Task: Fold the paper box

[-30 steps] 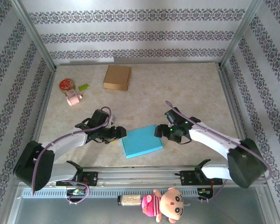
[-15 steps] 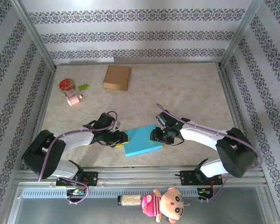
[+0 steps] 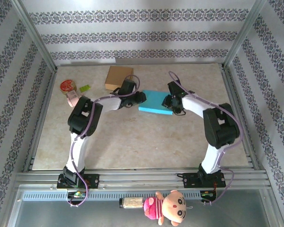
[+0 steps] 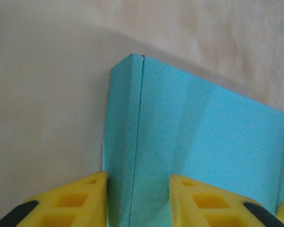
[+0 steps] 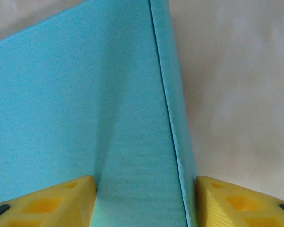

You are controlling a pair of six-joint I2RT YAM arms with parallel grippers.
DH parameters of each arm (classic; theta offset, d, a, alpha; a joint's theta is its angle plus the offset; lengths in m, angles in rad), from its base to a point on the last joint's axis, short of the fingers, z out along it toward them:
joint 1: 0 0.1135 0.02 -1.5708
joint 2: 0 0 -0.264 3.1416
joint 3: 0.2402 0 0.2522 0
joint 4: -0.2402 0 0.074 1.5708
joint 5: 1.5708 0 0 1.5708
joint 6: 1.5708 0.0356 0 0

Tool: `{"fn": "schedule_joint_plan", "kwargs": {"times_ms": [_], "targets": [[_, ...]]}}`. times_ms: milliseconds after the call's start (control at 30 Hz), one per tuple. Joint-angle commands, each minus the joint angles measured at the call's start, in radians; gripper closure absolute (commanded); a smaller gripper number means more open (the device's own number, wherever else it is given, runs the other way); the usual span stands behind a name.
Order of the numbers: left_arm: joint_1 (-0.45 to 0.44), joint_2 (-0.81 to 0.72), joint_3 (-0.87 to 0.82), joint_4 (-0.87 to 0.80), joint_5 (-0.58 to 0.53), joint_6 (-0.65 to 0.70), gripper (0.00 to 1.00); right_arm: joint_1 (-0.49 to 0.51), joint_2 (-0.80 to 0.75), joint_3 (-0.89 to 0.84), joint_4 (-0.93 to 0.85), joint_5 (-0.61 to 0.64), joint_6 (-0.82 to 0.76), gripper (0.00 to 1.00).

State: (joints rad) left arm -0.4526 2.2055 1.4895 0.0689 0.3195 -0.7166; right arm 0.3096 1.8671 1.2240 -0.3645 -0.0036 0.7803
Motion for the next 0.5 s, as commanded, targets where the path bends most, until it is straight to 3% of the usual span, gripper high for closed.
{"fn": "schedule_joint_plan", "kwargs": {"times_ms": [0,200,333,400,467], "targets": [[-0.042,0.098,0.168,0.022,-0.046,0.06,0.66,0.002,0.105,0.16,0.088,-0.1,-0.076,0.43],[-0.042,0.277,0.433,-0.031,-0.025,0.087,0.54,-0.02,0.283,0.354,0.025,-0.112,-0.111,0.34],[-0.041,0.264,0.416,-0.044,-0.071,0.079,0.5,-0.03,0.344,0.48,-0.066,-0.113,-0.181,0.2],[-0.042,0.247,0.421,-0.082,-0.117,0.094,0.46,-0.039,0.352,0.536,-0.125,-0.077,-0.206,0.08],[-0.04,0.228,0.449,-0.156,-0.151,0.124,0.41,-0.051,0.357,0.6,-0.197,-0.026,-0.235,0.02]]}}
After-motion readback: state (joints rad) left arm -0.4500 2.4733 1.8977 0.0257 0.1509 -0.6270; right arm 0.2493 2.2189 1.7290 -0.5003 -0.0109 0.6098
